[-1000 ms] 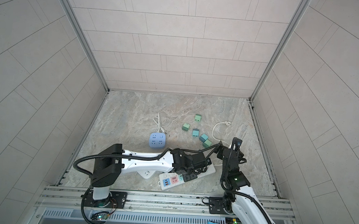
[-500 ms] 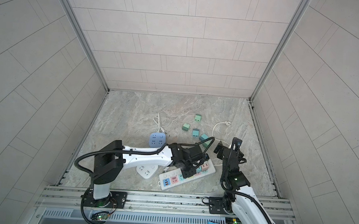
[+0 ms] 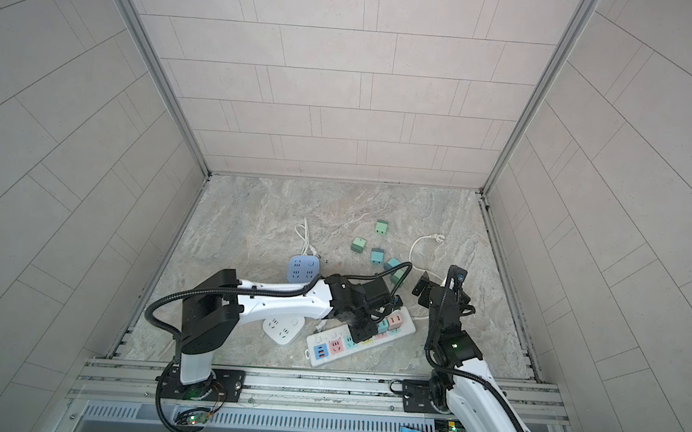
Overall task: Insert the plug
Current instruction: 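Lower the teal adapter into the socket beside the pink adapter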
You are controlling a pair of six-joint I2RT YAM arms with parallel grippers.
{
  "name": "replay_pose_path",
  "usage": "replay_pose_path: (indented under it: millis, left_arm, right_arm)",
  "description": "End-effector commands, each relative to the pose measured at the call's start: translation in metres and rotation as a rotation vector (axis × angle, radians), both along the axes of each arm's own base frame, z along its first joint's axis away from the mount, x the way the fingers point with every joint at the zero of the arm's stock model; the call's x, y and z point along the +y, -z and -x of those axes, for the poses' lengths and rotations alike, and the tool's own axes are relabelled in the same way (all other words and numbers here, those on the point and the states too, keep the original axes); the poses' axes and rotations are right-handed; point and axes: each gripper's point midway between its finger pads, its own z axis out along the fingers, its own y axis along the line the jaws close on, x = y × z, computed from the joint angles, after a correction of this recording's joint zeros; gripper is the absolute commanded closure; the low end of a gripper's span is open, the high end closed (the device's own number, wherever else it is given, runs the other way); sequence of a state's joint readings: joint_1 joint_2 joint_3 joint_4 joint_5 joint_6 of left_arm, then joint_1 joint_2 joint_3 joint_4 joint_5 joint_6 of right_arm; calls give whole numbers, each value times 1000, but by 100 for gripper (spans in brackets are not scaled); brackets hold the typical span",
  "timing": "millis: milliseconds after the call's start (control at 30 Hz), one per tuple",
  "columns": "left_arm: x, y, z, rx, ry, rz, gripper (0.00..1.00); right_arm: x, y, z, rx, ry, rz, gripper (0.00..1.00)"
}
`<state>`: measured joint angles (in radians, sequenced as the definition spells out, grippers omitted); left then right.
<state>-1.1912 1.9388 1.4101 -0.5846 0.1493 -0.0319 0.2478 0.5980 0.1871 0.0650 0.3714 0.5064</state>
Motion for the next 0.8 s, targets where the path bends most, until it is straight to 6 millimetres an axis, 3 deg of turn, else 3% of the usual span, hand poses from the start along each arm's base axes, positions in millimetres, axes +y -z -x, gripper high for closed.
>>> replay_pose_path:
  millis: [0, 200, 700, 767]
  left_arm:
    - [15, 37, 1, -7, -5, -79, 100]
    - [18, 51, 3, 1, -13, -90, 100]
    - [23, 66, 5, -95, 5, -165, 100]
    - [22, 64, 6, -94, 8, -149, 92]
  right_arm:
    - [-4, -13, -1, -33, 27, -12, 0]
    - [-4, -13, -1, -35, 28, -13, 0]
    - [-4, -14, 0, -39, 29, -14, 0]
    - [-4, -14, 0, -41, 29, -15, 0]
